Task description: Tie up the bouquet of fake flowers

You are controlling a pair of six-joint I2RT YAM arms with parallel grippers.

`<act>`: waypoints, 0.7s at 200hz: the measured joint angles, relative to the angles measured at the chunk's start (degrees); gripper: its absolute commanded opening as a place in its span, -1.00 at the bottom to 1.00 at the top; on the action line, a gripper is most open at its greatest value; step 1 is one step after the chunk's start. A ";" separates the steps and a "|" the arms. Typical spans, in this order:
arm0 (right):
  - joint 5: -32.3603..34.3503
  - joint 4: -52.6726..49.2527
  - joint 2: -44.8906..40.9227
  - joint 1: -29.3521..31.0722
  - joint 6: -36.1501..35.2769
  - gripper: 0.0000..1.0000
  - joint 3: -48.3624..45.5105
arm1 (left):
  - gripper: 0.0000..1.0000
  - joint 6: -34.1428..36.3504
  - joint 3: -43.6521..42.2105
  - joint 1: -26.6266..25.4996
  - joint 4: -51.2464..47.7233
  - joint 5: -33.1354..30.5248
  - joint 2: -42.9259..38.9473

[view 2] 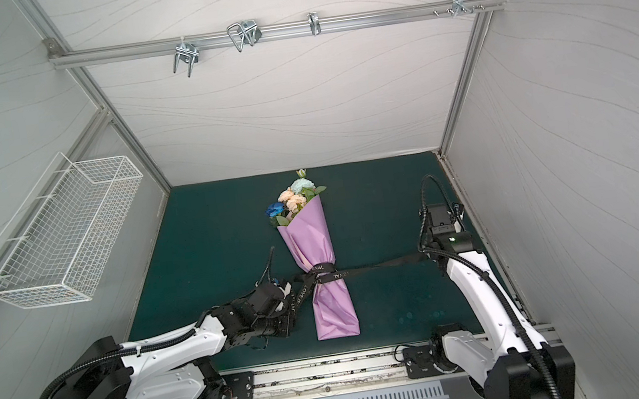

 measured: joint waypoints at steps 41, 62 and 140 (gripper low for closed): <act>-8.79 -0.37 -1.73 -0.24 -0.42 -0.16 -1.84 | -0.25 0.11 1.29 0.00 -1.25 -0.26 -0.17; -15.61 -0.46 -4.13 1.05 -1.31 -0.11 -2.54 | -0.08 0.09 2.54 0.00 -4.28 -0.81 -1.66; -31.69 8.68 1.16 26.43 -9.75 -0.18 -2.51 | 0.03 4.59 14.10 0.00 -20.65 -6.93 -14.49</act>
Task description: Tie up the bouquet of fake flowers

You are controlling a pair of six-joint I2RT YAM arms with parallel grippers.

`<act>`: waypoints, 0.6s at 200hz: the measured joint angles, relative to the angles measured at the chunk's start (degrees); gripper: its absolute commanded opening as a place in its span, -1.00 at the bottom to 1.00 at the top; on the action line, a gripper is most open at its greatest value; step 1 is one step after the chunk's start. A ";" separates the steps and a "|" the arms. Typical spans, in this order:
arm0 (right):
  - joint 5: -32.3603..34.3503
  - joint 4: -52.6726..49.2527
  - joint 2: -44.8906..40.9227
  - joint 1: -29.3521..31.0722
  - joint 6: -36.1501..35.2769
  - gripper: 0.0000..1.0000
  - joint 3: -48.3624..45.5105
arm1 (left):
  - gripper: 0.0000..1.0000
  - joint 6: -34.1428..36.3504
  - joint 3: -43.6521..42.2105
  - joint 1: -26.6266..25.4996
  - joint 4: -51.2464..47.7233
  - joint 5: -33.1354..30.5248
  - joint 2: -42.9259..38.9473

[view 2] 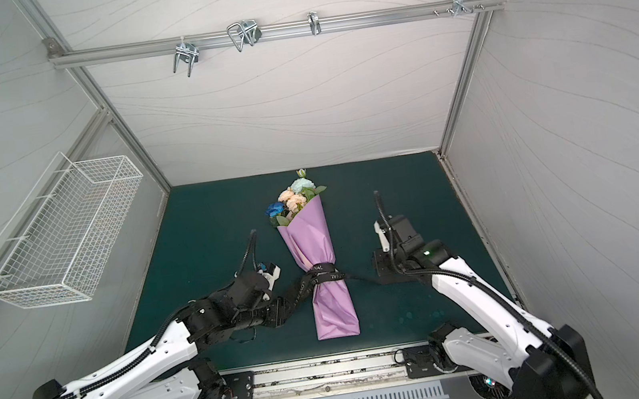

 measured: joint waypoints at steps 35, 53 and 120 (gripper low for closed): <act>0.13 4.90 4.55 5.88 -1.77 -0.16 0.00 | -0.17 6.69 4.92 1.60 2.34 -4.44 5.25; 0.70 5.95 6.10 8.00 -2.32 -0.17 0.50 | -0.39 7.58 6.86 5.42 3.87 -5.88 10.16; 7.63 6.91 9.79 23.17 -3.21 -0.17 8.02 | -0.24 -4.76 -3.02 14.10 -5.20 -6.62 7.48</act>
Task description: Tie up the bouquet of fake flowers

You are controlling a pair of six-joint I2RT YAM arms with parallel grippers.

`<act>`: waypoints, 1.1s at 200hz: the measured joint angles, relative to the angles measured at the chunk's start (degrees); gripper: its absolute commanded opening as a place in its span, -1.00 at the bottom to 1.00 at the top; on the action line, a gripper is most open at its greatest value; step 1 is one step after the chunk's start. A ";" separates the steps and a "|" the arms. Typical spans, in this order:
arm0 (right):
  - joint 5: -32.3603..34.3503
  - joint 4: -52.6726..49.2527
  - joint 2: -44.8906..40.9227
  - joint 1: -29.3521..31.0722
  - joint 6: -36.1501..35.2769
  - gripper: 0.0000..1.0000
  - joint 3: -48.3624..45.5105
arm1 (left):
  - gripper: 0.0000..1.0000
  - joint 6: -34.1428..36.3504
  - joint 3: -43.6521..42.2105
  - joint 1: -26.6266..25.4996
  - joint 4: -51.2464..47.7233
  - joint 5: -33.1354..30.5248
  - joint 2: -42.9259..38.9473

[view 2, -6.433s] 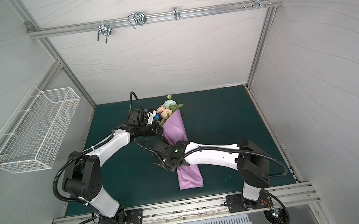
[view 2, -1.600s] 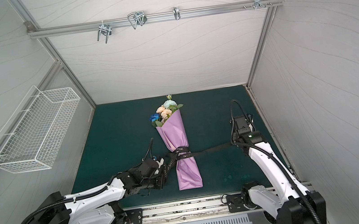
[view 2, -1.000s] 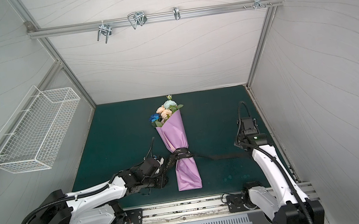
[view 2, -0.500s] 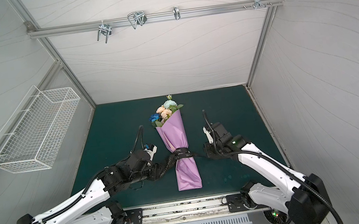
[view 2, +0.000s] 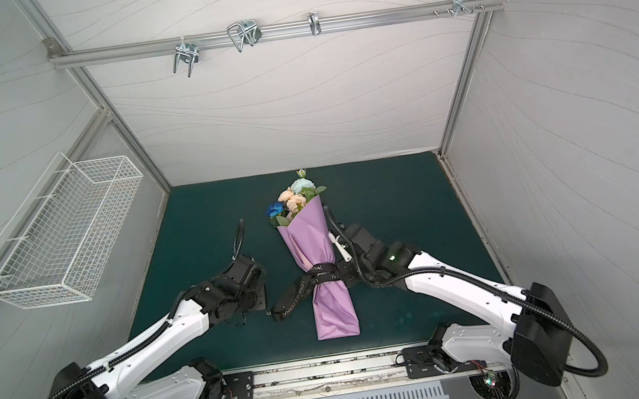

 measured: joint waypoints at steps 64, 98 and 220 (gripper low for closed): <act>8.20 6.56 18.21 19.71 -1.57 -0.06 8.39 | 0.02 -7.98 -9.66 0.00 2.03 6.93 -5.16; 8.37 11.15 23.91 22.40 -2.97 0.13 9.18 | -0.03 -9.22 -8.74 0.44 4.31 7.19 -0.33; 8.11 21.66 38.62 23.52 -3.91 0.21 13.18 | -0.07 -14.73 -13.73 19.15 4.87 12.70 -9.40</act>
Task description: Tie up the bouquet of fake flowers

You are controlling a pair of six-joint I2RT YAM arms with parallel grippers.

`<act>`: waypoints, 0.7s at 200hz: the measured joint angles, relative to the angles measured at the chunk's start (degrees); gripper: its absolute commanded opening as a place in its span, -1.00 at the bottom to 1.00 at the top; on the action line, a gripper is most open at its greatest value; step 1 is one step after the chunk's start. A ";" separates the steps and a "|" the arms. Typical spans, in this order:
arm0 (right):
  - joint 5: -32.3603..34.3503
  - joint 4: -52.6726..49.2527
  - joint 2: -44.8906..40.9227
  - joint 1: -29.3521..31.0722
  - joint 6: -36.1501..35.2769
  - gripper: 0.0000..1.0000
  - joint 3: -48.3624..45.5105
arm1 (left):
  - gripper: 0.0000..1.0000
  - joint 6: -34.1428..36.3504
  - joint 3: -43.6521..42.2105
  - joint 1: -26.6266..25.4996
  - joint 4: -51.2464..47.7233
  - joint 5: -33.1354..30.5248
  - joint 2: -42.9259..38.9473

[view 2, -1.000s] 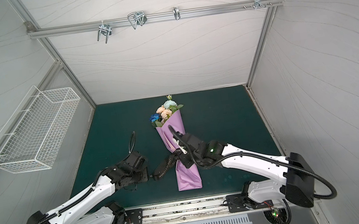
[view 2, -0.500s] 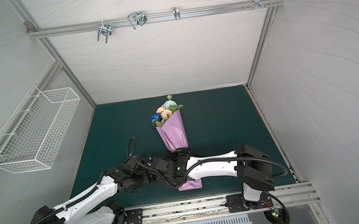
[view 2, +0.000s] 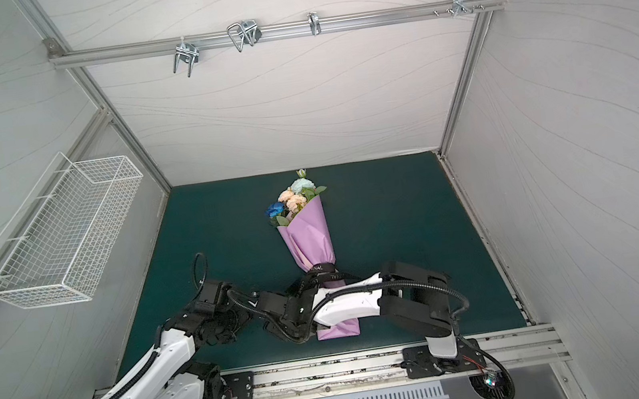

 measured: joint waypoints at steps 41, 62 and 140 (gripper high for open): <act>0.57 -0.15 2.12 -0.66 0.20 -0.44 0.55 | -0.07 0.50 2.19 0.31 -0.68 0.35 3.69; 1.03 -0.37 2.12 -0.87 0.70 -0.94 0.55 | -0.07 0.94 2.43 0.33 -0.52 0.50 4.28; 2.49 -5.35 -7.91 -1.49 5.05 -1.00 -6.01 | -0.31 2.67 2.95 0.17 3.82 11.32 7.39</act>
